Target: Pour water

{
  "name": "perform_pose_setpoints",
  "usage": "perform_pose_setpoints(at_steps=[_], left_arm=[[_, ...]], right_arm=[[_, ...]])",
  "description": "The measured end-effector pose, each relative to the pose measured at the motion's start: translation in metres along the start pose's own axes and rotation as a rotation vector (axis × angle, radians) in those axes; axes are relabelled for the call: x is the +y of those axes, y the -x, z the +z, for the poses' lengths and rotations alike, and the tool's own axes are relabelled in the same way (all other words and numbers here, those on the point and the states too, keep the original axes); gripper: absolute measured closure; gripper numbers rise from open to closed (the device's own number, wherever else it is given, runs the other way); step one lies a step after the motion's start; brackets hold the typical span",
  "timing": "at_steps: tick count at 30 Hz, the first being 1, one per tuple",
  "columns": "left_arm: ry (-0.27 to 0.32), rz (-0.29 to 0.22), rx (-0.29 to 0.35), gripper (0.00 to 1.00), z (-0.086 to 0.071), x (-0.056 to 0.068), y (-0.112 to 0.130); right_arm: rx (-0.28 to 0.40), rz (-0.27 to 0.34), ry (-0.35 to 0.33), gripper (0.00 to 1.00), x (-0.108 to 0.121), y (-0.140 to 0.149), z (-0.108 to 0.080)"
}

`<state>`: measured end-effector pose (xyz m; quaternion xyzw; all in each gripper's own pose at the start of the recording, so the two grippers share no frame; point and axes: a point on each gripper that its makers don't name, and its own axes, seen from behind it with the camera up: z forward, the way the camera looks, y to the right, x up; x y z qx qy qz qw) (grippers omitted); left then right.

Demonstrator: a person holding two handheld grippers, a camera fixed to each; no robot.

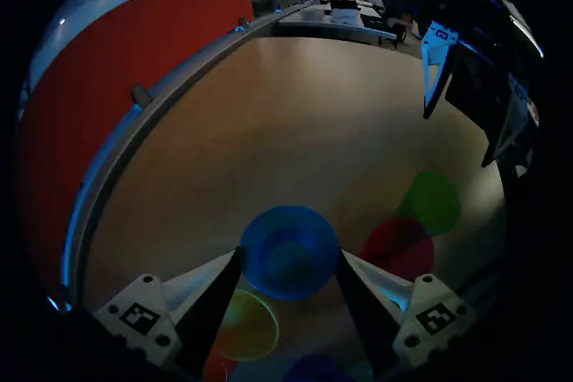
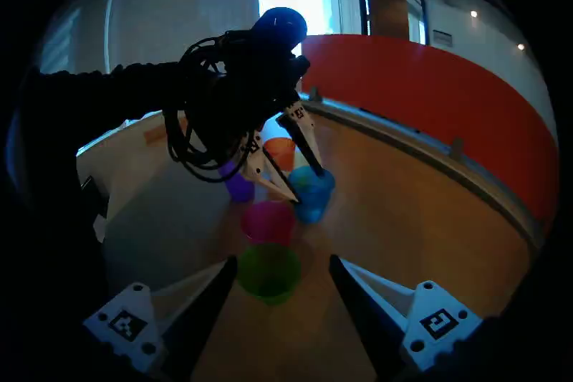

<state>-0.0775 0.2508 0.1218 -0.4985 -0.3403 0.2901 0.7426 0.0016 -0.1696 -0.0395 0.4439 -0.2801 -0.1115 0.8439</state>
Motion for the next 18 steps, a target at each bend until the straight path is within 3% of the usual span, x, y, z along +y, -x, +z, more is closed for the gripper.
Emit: perform_pose_setpoints(at_steps=[8, 18], left_arm=[[-0.035, -0.024, 0.083, 0.12, -0.020, -0.005, -0.022], [-0.095, -0.047, 0.191, 0.12, -0.061, -0.006, -0.040]], right_arm=[[0.011, 0.009, 0.004, 0.00, -0.001, -0.002, -0.001], [0.016, 0.004, 0.010, 0.00, -0.005, -0.003, -0.001]])
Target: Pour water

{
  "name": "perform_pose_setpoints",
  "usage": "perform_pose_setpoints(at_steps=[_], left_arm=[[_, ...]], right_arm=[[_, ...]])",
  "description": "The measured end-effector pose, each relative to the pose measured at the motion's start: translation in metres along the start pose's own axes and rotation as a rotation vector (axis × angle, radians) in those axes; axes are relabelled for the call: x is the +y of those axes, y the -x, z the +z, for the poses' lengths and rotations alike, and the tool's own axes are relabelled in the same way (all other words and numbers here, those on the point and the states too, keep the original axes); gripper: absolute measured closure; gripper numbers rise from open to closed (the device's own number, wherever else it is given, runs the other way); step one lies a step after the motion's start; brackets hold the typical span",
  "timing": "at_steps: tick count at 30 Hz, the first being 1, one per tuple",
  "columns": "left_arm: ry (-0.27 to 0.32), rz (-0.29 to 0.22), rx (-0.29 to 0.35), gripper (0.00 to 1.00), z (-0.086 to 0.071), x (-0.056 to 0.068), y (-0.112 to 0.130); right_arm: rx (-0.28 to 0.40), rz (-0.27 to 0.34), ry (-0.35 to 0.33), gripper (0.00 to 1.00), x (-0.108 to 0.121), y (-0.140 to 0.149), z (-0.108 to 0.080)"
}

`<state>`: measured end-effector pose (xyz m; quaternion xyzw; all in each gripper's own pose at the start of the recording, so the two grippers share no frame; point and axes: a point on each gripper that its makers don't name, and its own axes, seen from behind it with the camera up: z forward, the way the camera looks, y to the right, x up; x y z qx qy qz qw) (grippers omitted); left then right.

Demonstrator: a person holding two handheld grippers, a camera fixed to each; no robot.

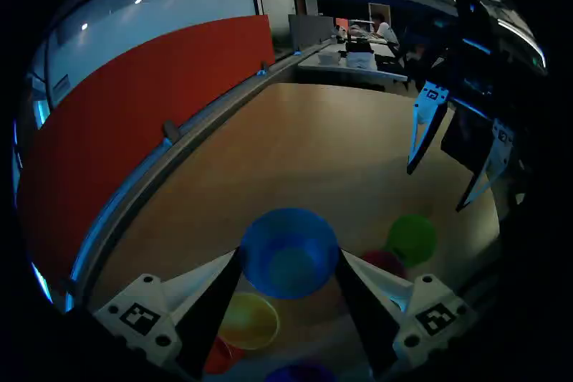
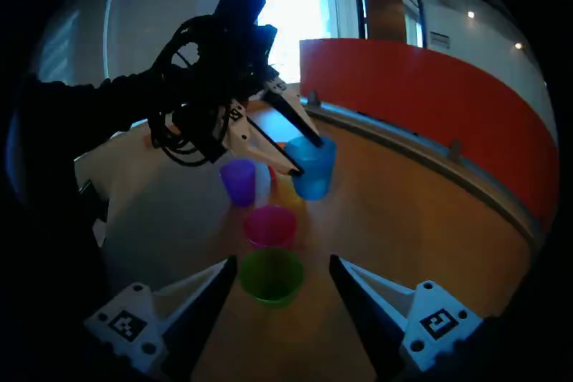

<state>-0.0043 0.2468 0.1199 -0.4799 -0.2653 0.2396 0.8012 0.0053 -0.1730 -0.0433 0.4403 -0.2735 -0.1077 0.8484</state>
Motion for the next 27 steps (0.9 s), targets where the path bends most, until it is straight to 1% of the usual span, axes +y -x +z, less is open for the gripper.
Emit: perform_pose_setpoints(at_steps=[7, 11, 17, 20, 27], left_arm=[[-0.048, -0.010, 0.062, 0.12, -0.026, -0.002, -0.013], [-0.072, -0.027, 0.110, 0.12, -0.039, -0.002, -0.023], [-0.103, -0.061, 0.186, 0.12, -0.052, 0.001, -0.038], [-0.120, -0.076, 0.219, 0.12, -0.057, -0.001, -0.042], [-0.167, -0.091, 0.298, 0.12, -0.073, -0.004, -0.054]], right_arm=[[-0.011, -0.010, 0.002, 0.00, -0.003, 0.004, 0.001], [-0.015, -0.011, 0.003, 0.00, -0.003, 0.006, 0.002], [-0.018, -0.015, 0.003, 0.00, -0.002, 0.007, 0.003], [-0.019, -0.017, 0.003, 0.01, -0.002, 0.008, 0.003], [-0.025, -0.023, 0.001, 0.00, -0.001, 0.009, 0.006]])
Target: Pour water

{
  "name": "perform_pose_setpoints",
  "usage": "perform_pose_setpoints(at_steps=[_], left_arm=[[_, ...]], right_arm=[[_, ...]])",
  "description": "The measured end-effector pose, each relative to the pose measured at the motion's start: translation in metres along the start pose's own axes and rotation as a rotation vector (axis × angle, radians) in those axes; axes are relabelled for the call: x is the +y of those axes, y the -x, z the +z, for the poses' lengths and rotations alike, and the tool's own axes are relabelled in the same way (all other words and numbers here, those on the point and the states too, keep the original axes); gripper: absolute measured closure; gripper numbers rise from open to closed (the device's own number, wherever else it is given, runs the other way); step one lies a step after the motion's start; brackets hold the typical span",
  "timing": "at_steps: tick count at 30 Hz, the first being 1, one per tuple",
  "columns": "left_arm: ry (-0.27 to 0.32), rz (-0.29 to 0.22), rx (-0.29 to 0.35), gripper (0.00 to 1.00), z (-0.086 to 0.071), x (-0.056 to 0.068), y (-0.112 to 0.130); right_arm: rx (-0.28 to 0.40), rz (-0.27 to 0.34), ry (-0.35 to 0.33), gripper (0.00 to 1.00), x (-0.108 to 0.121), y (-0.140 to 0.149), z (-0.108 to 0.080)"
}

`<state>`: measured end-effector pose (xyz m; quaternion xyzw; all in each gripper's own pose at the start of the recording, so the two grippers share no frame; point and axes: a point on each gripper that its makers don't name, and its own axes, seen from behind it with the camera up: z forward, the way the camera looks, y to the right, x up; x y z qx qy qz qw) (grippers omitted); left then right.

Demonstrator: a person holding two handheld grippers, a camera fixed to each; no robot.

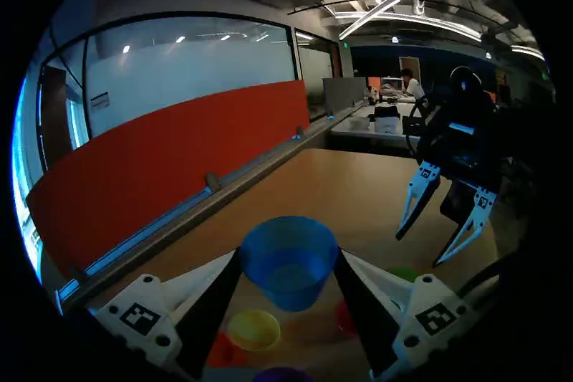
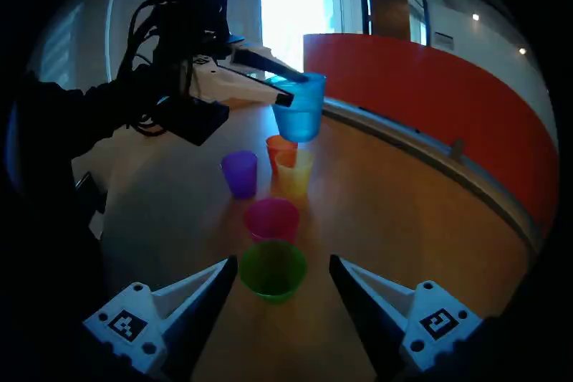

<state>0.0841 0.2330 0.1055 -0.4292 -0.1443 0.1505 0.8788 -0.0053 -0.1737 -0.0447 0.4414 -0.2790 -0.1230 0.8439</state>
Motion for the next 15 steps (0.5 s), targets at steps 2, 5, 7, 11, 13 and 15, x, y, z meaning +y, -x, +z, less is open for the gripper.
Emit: perform_pose_setpoints(at_steps=[2, 5, 7, 11, 13, 15], left_arm=[[-0.005, -0.009, 0.021, 0.12, -0.004, 0.000, -0.005], [-0.019, -0.027, 0.050, 0.12, -0.010, -0.002, -0.010], [-0.029, -0.036, 0.067, 0.12, -0.014, -0.004, -0.013], [-0.046, -0.050, 0.097, 0.12, -0.022, -0.005, -0.018], [-0.051, -0.052, 0.111, 0.12, -0.026, -0.004, -0.021], [-0.056, -0.055, 0.125, 0.12, -0.030, -0.003, -0.023]], right_arm=[[-0.002, -0.003, 0.000, 0.00, 0.001, 0.000, 0.001], [-0.004, -0.007, 0.000, 0.00, 0.001, 0.000, 0.002], [-0.005, -0.009, 0.000, 0.00, 0.001, 0.000, 0.002], [-0.005, -0.013, -0.001, 0.00, 0.000, 0.000, 0.003], [-0.006, -0.016, -0.001, 0.00, 0.000, 0.001, 0.004], [-0.008, -0.019, -0.001, 0.00, 0.000, 0.001, 0.005]])
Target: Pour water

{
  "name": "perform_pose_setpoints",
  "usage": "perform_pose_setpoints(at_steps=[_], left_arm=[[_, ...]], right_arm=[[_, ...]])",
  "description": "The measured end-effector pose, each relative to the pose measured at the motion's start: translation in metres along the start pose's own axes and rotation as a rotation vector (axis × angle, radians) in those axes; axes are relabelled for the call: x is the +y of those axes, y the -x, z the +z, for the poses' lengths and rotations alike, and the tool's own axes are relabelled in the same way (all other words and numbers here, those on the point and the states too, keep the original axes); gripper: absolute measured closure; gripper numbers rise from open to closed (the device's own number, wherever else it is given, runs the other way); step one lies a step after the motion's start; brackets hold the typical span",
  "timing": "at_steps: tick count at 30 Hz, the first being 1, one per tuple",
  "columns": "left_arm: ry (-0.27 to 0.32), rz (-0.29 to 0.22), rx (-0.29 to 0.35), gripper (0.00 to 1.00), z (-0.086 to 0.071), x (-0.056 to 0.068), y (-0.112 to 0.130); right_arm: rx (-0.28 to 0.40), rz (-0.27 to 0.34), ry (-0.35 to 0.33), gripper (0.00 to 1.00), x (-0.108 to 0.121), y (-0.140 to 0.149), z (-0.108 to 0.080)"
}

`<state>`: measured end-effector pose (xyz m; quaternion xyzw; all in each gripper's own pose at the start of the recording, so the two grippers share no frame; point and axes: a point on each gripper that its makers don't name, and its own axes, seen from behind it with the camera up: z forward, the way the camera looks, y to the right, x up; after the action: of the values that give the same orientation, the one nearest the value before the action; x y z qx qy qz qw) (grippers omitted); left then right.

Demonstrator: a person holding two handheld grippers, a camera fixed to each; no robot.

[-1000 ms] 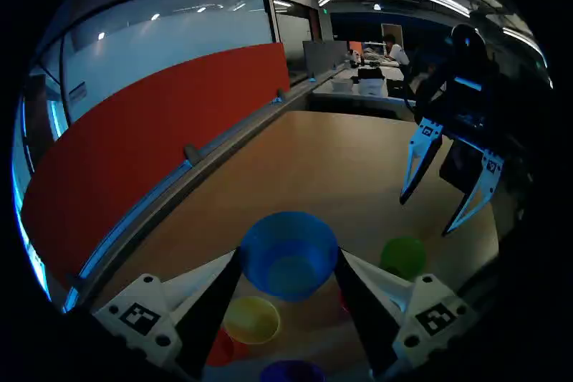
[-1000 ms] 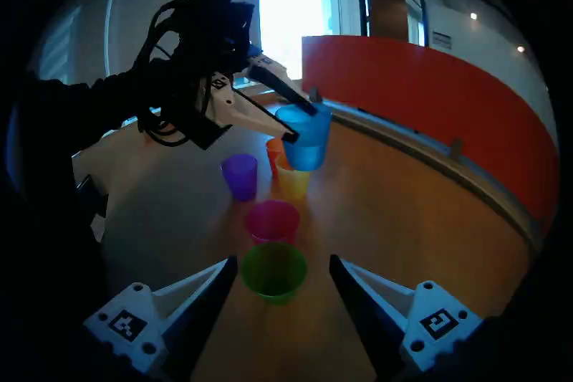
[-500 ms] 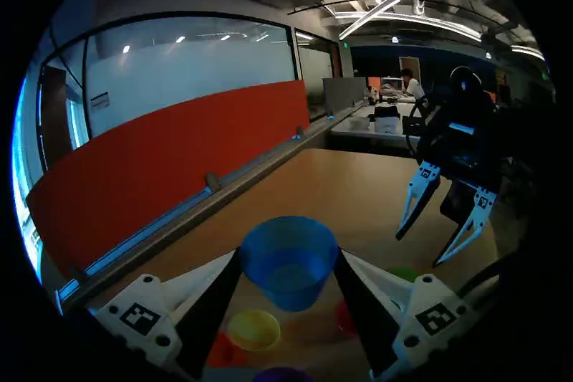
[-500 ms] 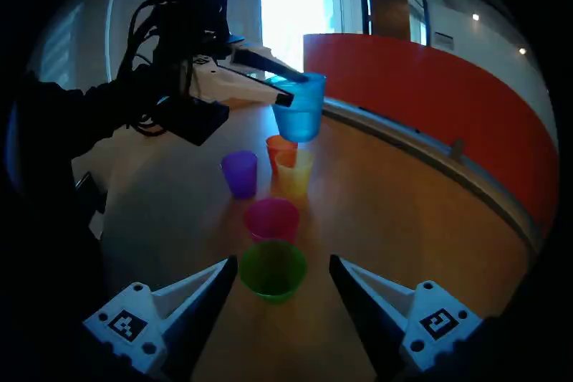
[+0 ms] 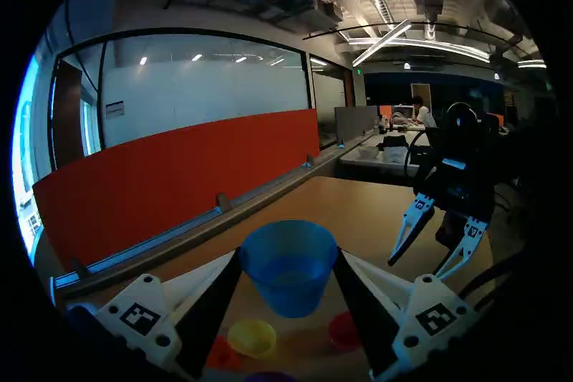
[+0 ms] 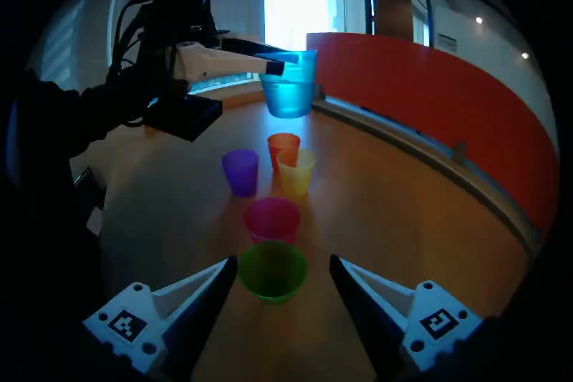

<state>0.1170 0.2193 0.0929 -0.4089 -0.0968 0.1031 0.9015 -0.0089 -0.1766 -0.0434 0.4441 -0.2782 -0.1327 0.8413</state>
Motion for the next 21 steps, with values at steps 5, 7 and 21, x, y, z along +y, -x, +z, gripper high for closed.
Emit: perform_pose_setpoints(at_steps=[5, 7, 21], left_arm=[[-0.001, -0.014, 0.007, 0.12, -0.006, 0.004, -0.004], [-0.001, -0.010, 0.001, 0.12, -0.007, 0.005, -0.003], [-0.008, 0.000, -0.014, 0.12, -0.012, 0.007, -0.001]], right_arm=[[-0.004, -0.007, -0.001, 0.00, -0.001, 0.001, 0.002], [-0.006, -0.010, -0.002, 0.00, -0.001, 0.001, 0.002], [-0.041, -0.019, -0.023, 0.01, -0.006, 0.019, 0.016]])
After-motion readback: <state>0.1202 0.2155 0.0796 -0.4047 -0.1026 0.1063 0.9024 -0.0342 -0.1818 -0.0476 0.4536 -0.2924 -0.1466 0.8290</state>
